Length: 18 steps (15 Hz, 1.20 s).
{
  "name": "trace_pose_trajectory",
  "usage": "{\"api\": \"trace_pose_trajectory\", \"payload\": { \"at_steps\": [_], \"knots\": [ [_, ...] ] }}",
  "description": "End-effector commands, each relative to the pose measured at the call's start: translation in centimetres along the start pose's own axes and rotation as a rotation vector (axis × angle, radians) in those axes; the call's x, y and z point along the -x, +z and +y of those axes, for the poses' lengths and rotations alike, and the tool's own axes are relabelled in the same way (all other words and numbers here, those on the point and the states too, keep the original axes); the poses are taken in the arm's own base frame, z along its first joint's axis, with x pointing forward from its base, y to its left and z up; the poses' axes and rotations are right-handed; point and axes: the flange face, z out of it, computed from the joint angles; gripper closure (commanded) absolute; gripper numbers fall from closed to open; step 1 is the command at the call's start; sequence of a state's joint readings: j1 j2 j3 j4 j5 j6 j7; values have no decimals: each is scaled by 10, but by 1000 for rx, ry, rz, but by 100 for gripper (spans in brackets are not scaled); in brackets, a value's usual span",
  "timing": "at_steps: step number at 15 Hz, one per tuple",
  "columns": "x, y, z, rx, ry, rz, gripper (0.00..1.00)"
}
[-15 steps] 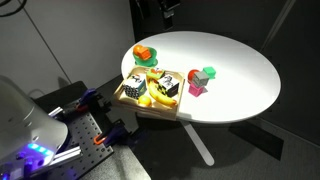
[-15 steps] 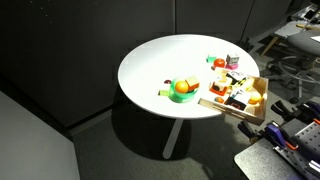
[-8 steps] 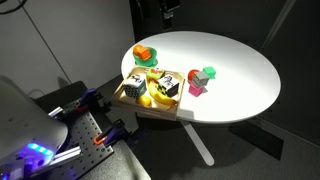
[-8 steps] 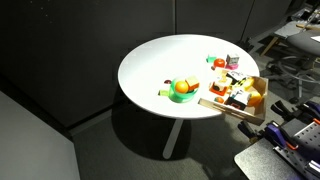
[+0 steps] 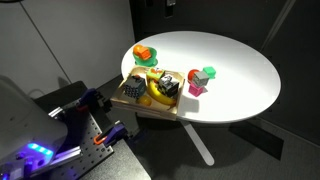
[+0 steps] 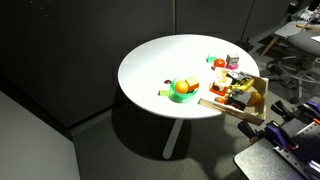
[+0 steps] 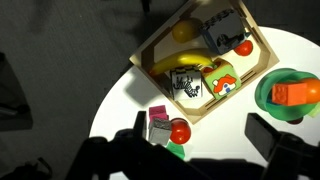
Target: Pick up the gray block and put it in the tray
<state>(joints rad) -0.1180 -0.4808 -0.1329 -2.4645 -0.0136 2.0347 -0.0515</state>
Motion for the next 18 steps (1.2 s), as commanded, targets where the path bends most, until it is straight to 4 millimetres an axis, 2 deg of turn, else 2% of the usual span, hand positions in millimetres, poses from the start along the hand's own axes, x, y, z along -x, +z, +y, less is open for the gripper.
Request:
{"api": "trace_pose_trajectory", "payload": {
  "at_steps": [1,8,18],
  "knots": [
    [-34,-4,-14,-3,44,-57,0],
    [-90,12,-32,26,86,-136,0],
    [-152,50,-37,60,81,-184,0]
  ]
}}
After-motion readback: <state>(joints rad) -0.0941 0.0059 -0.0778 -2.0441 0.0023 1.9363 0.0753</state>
